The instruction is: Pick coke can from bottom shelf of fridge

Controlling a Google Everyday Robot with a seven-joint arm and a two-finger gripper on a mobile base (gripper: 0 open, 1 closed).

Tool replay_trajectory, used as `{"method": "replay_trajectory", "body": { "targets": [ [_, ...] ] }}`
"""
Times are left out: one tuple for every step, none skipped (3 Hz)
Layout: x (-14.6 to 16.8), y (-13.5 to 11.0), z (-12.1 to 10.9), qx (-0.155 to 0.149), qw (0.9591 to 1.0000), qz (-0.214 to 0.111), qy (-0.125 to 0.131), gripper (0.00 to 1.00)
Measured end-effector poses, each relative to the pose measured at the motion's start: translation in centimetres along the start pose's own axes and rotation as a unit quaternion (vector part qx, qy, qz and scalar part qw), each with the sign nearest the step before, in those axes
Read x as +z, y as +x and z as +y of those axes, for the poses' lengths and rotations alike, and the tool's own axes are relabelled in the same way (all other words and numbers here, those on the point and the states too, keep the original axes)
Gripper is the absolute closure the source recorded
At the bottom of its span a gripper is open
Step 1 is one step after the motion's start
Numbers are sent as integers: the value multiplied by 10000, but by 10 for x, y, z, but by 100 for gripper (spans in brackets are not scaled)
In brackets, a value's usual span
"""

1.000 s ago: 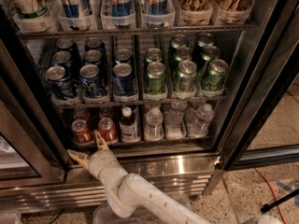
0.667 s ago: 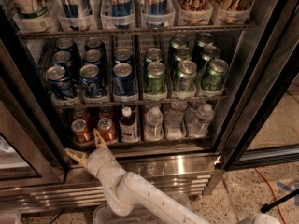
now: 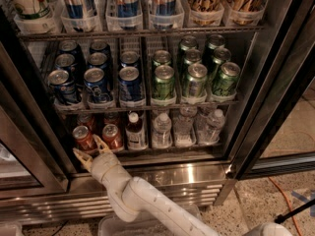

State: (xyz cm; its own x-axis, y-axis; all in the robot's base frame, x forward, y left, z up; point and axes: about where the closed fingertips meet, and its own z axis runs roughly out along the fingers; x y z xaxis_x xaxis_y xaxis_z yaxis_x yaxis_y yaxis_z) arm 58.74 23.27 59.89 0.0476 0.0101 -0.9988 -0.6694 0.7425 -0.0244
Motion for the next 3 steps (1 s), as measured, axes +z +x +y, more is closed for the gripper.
{"method": "replay_trajectory", "body": {
  "targets": [
    [4,4,-1,47,10000,45,-28,23],
    [6,7,-1,80,9999,79,-30,23],
    [7,10,-2,102,9999,95,-24,22]
  ]
}}
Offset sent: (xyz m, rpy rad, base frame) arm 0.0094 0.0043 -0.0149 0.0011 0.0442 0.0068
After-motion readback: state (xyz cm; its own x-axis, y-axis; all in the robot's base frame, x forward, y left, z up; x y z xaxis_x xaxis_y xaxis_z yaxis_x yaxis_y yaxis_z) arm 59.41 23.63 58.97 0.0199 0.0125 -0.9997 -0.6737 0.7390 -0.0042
